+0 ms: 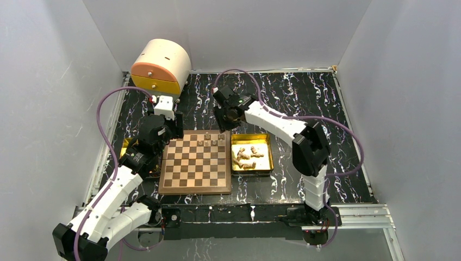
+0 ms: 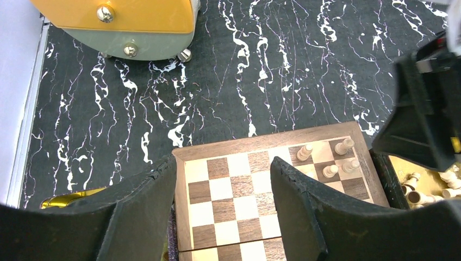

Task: Set up the chess pieces on the board
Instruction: Place the chess piece on the chessboard, then pick up the chess piece from the storage box.

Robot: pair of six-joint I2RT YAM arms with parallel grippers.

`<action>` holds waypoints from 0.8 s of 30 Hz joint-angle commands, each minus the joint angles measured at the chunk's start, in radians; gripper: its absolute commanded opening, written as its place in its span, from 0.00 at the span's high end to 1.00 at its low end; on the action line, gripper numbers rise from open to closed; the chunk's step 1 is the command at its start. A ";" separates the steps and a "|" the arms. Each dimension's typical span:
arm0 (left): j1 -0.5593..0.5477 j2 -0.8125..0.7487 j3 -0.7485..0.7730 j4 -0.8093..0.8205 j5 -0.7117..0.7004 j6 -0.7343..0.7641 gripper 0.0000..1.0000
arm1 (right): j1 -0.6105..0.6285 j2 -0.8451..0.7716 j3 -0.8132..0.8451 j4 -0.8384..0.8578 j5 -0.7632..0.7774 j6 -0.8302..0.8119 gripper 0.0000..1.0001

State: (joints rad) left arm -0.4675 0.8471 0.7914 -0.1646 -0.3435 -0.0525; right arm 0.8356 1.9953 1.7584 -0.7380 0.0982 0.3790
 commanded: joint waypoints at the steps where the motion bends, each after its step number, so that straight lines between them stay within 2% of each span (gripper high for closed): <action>1: 0.003 0.004 -0.006 0.022 -0.016 -0.001 0.38 | -0.006 -0.131 -0.102 0.061 0.000 -0.047 0.52; 7: 0.003 0.018 0.000 0.021 -0.019 0.003 0.38 | -0.006 -0.308 -0.376 0.219 -0.017 -0.139 0.52; 12: 0.003 0.018 -0.004 0.023 -0.015 0.002 0.38 | -0.012 -0.387 -0.550 0.311 -0.059 -0.179 0.53; 17: 0.003 0.024 -0.004 0.025 -0.010 0.001 0.38 | -0.012 -0.404 -0.625 0.389 -0.081 -0.251 0.53; 24: 0.003 0.016 -0.007 0.022 -0.021 0.005 0.38 | -0.012 -0.360 -0.644 0.411 -0.041 -0.345 0.58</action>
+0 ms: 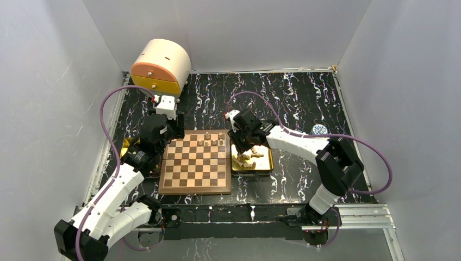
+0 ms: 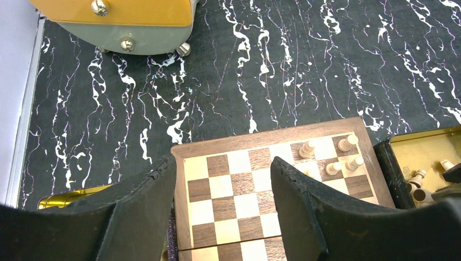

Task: Set up the chess pieces on the board
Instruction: Pick up the chess piece from the storage box.

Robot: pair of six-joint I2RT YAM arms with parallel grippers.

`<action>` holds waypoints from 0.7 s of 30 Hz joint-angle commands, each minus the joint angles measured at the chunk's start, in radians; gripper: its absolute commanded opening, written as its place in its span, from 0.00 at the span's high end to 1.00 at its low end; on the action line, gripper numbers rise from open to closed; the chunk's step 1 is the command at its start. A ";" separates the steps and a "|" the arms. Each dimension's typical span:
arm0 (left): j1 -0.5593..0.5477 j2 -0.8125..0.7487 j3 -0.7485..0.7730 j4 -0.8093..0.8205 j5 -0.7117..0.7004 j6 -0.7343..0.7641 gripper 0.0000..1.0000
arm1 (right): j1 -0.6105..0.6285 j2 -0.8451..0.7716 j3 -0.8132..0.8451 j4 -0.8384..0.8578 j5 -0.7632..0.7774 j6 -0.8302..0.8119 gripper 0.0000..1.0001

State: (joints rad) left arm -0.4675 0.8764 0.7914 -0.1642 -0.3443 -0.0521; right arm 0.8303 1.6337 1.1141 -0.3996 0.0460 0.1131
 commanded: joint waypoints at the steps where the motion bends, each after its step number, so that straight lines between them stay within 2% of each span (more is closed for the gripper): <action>1: 0.003 -0.014 -0.006 0.022 -0.021 0.005 0.38 | -0.007 0.012 0.004 0.071 0.013 -0.083 0.59; 21: 0.003 -0.019 -0.005 0.023 -0.030 0.009 0.38 | -0.007 0.089 0.013 0.048 0.007 -0.085 0.57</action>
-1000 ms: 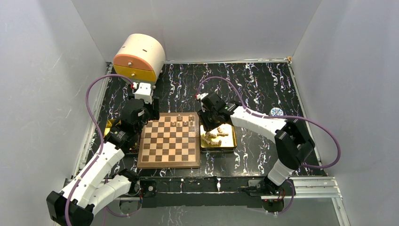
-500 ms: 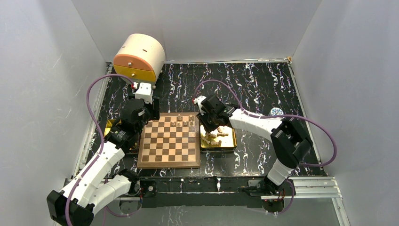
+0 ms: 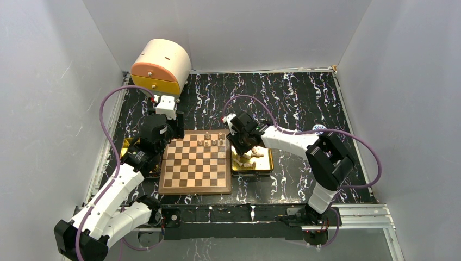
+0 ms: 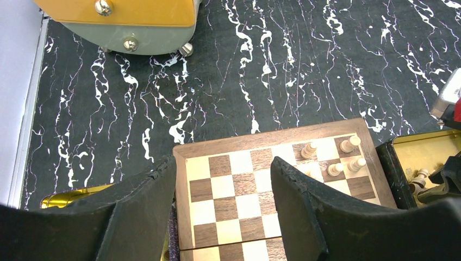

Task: Set up the chess pieces on the board
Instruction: Pick up the chess piece from the storage box.

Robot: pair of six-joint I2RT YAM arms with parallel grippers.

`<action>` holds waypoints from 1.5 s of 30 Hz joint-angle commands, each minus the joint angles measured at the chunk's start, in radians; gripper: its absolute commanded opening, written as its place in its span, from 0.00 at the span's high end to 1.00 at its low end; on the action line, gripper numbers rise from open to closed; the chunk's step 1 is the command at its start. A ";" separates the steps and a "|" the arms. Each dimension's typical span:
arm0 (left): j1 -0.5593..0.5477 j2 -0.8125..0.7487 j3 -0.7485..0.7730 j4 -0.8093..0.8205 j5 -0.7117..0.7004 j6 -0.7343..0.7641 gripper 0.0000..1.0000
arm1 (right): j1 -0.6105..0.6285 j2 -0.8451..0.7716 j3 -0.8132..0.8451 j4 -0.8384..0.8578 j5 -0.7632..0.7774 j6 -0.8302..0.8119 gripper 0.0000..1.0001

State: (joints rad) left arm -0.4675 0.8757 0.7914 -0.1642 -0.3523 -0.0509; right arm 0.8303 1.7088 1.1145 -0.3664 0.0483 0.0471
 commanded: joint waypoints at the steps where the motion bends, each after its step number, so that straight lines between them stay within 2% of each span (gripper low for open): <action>1: 0.003 -0.017 -0.004 0.022 -0.022 0.008 0.38 | -0.007 0.019 0.016 0.012 0.005 -0.019 0.57; 10: 0.003 -0.017 -0.003 0.024 -0.016 0.008 0.38 | -0.005 0.032 0.023 -0.038 0.026 -0.004 0.54; 15: 0.003 -0.020 -0.003 0.022 -0.013 0.006 0.38 | -0.006 0.007 0.076 -0.100 0.053 0.061 0.56; 24: 0.003 -0.016 -0.002 0.026 0.002 0.004 0.37 | -0.007 -0.024 0.065 -0.108 0.032 0.103 0.56; 37: 0.003 -0.032 -0.006 0.028 0.019 -0.003 0.37 | -0.003 -0.076 -0.001 -0.021 -0.091 0.154 0.60; 45: 0.003 -0.031 -0.006 0.033 0.018 -0.002 0.36 | -0.002 -0.033 -0.026 0.018 -0.082 0.169 0.63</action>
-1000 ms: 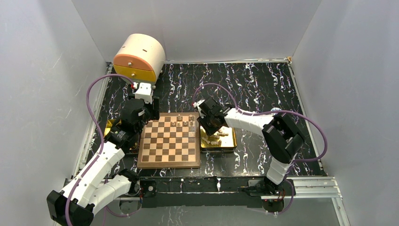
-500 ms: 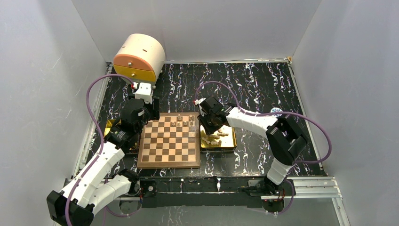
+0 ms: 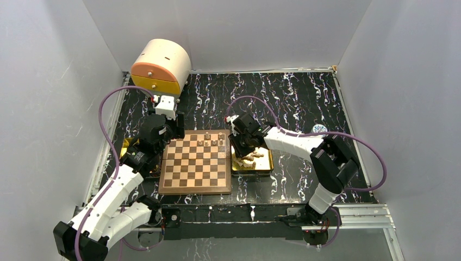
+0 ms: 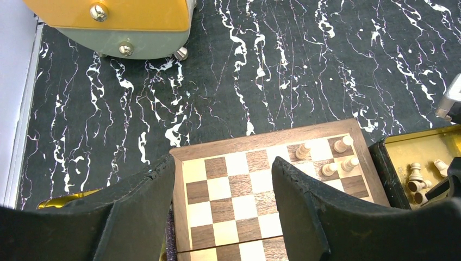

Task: Set up the chess pieces on the board
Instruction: Pick up the chess piece from the storage box.

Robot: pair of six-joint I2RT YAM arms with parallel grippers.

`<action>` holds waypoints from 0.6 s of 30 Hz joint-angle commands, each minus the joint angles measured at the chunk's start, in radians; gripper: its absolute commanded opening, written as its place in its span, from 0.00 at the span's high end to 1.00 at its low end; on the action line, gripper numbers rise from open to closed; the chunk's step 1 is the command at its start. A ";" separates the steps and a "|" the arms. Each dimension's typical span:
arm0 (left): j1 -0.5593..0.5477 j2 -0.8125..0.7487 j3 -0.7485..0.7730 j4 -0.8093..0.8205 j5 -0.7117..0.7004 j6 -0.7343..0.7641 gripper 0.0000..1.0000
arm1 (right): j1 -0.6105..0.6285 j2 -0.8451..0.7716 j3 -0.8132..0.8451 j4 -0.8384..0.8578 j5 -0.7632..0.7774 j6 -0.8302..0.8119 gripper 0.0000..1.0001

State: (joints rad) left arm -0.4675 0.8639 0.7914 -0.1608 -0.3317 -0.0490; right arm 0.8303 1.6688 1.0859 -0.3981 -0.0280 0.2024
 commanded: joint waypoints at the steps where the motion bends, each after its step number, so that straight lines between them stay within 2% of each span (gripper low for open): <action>1: 0.003 -0.017 -0.006 0.029 0.000 -0.005 0.36 | -0.003 0.015 0.007 0.047 -0.002 0.014 0.64; 4: 0.003 -0.014 -0.006 0.028 0.003 -0.006 0.36 | 0.003 0.021 0.012 0.047 0.009 0.016 0.68; 11: 0.003 -0.016 -0.006 0.029 0.003 -0.007 0.36 | 0.003 0.019 0.012 0.046 0.001 0.009 0.65; 18: 0.003 -0.017 -0.007 0.030 0.011 -0.008 0.36 | 0.002 0.056 0.026 0.034 0.002 0.023 0.70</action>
State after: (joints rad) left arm -0.4675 0.8631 0.7914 -0.1574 -0.3271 -0.0521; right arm 0.8314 1.7054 1.0847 -0.3824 -0.0292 0.2127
